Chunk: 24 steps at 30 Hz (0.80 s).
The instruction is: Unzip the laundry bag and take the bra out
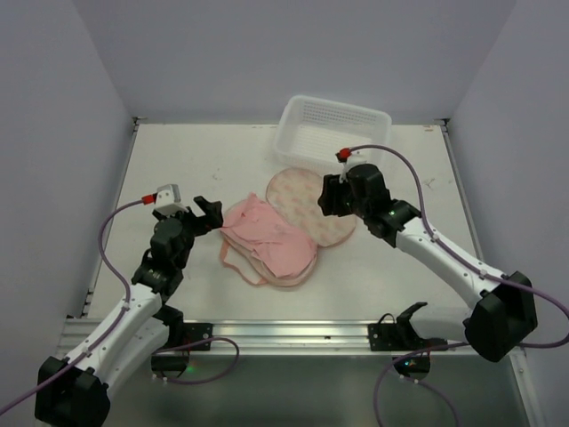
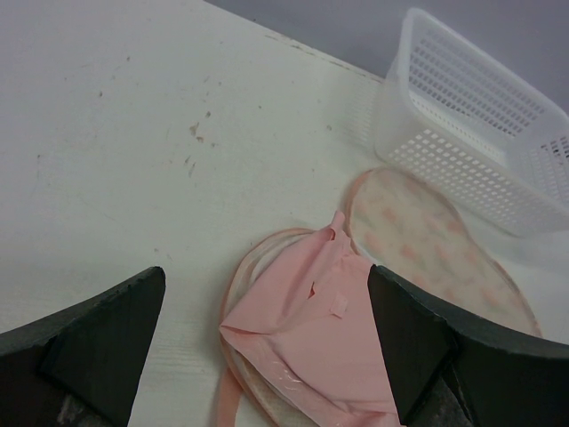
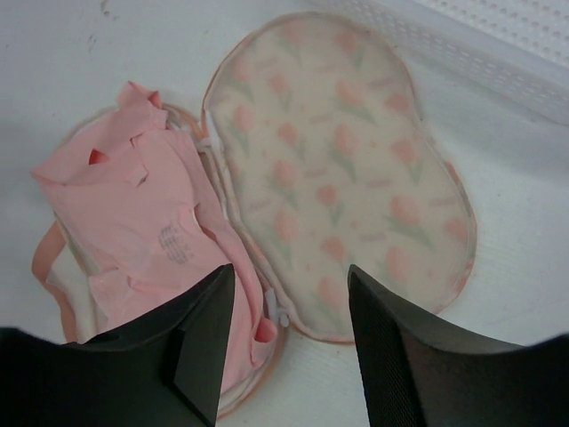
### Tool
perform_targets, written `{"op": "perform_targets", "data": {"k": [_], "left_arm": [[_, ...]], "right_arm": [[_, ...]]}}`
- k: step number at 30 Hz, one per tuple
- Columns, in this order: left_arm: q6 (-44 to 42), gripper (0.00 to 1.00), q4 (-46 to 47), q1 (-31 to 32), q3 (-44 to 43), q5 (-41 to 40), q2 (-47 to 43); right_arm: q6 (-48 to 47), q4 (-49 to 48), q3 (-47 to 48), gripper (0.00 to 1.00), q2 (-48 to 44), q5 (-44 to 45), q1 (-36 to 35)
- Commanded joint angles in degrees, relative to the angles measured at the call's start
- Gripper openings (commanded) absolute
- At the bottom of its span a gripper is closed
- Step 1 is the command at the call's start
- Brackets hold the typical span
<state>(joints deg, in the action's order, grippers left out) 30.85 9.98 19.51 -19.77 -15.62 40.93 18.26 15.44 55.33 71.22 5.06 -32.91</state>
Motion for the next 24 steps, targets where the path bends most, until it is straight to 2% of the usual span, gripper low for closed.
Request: {"op": "perform_targets", "data": {"k": [1,9,10,12,15,24], "left_arm": [[-0.7,1.00,3.4,-0.3,0.0,-0.1,-0.8],[-0.9,1.00,3.6,-0.3,1.0,-1.0,-2.6],[-1.0,1.00,3.6,-0.4,0.9,-1.0,-2.6],[-1.0,1.00,3.6,-0.3,0.9,-0.9,-2.9],[-1.1,1.00,3.6,-0.3,1.0,-0.9,-3.6],[-1.1,1.00,3.6,-0.3,1.5,-1.1,-4.8]], "right_arm": [[-2.1,-1.3,0.7,0.57,1.3,-6.1,-1.8],[-2.6,-2.3,2.9,0.66,7.9,-6.2,-9.5],[-3.0,-2.7,3.2,0.73,8.4,-6.4,-10.1],[-3.9,-3.6,3.6,0.78,9.6,-6.6,-11.8],[-4.3,-4.0,5.3,0.87,12.6,-8.3,-12.2],[-12.2,-1.4,13.4,0.96,23.3,-12.6,-12.3]]}}
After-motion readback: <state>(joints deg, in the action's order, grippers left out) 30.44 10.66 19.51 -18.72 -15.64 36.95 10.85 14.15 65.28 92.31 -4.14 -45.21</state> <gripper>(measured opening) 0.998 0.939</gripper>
